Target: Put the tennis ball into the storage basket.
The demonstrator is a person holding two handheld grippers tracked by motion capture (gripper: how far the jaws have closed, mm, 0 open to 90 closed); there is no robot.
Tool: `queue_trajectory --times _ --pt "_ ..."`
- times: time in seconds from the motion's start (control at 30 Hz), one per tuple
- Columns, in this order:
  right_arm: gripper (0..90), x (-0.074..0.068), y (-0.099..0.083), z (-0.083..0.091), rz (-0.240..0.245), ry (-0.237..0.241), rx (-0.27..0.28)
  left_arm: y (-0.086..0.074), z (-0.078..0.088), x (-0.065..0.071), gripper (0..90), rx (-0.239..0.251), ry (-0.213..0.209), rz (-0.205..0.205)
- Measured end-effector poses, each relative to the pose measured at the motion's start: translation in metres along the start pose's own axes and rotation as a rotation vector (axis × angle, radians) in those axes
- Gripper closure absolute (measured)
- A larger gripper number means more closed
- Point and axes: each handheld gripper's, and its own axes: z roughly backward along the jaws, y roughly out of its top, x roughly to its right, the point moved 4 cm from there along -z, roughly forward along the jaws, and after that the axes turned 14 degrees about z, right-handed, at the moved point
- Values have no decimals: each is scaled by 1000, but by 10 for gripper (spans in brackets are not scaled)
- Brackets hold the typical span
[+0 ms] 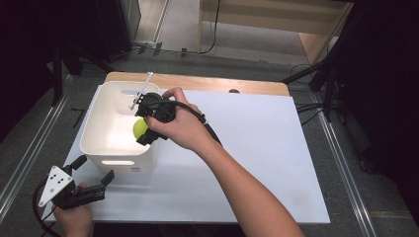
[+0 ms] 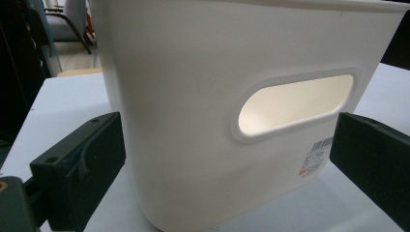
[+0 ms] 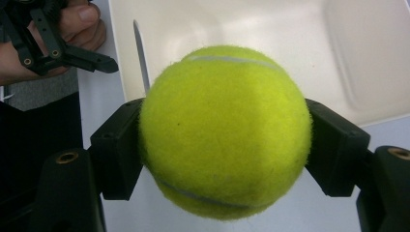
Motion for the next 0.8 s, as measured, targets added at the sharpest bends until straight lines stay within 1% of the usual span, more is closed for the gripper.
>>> queue_trajectory --times 0.33,0.37,0.6,0.67,0.73,0.8 --pt "236 -1 7 -8 16 9 -2 0 0 0 0 4 -2 7" --pt "236 -2 8 -9 10 8 -1 0 0 0 0 3 -1 6" --pt "236 -3 13 -17 25 20 -6 0 0 0 0 3 -3 10" --pt "236 -3 14 -20 31 15 -13 0 0 0 0 3 -3 10" --pt "236 -3 14 -21 26 12 -15 0 0 0 0 3 -2 9" --pt "236 -2 14 -24 35 11 -17 0 0 0 0 3 -2 10"
